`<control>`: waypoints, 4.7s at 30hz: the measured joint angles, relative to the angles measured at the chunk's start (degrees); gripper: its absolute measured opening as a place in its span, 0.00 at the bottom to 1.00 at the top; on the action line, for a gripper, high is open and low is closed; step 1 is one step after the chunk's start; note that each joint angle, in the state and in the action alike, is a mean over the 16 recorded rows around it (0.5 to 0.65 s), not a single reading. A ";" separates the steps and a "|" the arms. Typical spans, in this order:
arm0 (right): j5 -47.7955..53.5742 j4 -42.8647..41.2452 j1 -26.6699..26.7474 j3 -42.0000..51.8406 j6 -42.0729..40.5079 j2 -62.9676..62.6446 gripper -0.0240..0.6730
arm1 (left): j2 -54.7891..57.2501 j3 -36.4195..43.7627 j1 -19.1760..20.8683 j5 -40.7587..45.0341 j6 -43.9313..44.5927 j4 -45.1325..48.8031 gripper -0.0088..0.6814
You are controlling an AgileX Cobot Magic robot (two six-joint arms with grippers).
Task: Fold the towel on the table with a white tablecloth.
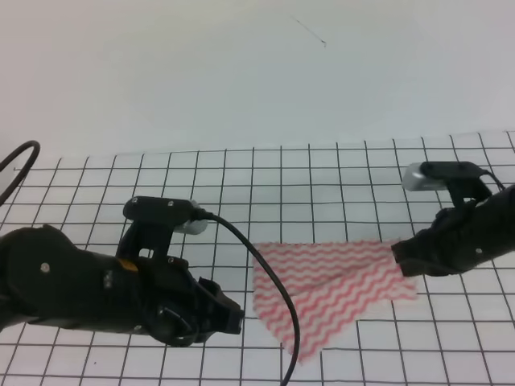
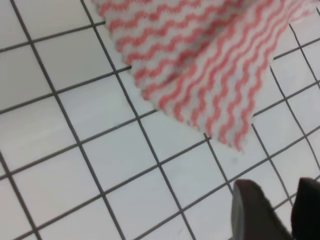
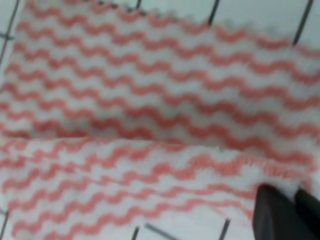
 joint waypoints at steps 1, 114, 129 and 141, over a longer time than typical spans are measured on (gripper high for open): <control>-0.13 -0.01 -0.20 -0.51 -0.10 0.50 0.04 | 0.00 0.00 0.00 0.01 0.03 0.15 0.27; 15.03 -20.57 2.65 -12.32 -7.79 -2.16 0.49 | 36.78 -29.54 -23.39 13.55 -14.90 41.43 0.36; 15.31 -20.54 2.60 -12.32 -7.55 -2.25 0.49 | 37.65 -30.57 -23.39 15.70 -19.18 48.70 0.02; 15.46 -20.39 2.52 -12.32 -7.55 -2.22 0.49 | 36.88 -34.78 -22.95 16.99 -25.00 59.52 0.01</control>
